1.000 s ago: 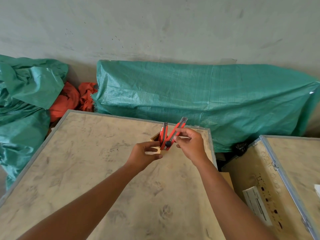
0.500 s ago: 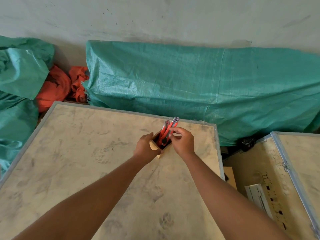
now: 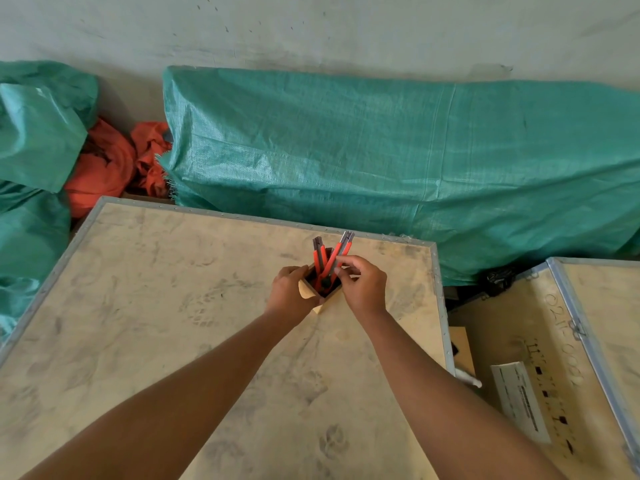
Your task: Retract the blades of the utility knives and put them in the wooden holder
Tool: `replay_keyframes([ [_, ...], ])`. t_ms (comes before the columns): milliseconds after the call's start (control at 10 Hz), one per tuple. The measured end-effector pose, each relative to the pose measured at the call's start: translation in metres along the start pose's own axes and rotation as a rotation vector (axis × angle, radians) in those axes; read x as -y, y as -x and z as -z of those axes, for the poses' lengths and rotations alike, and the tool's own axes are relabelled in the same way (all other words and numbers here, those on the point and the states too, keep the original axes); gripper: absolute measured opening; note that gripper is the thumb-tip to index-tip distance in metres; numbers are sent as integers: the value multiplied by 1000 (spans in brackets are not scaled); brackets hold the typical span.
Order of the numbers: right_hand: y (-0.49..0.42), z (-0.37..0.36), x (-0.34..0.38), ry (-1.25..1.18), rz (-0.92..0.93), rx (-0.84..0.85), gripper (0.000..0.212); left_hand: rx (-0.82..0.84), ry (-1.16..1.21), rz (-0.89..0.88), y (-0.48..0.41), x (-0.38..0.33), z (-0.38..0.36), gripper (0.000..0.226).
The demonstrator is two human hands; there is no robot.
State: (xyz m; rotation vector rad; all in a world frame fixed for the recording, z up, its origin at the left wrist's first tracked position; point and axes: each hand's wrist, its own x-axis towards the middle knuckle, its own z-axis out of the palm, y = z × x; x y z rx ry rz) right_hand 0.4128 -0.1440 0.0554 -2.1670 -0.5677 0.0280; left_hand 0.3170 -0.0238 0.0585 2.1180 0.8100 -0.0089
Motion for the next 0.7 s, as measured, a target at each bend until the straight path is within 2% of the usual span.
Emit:
replay_keyframes([
  [100,4,-2,0,-2,25,-22,20,-6,4,5,1,0,-1,75],
  [300,4,-3,-2,-4,65,59,16,-4,-4,-4,2,-2,0,70],
  [500,5,0,2,3,23,230,34,-18,-9,-24,4,-4,-1,66],
  [700,16,13,16,-39,-8,259,40,-16,24,0,17,-12,12,81],
])
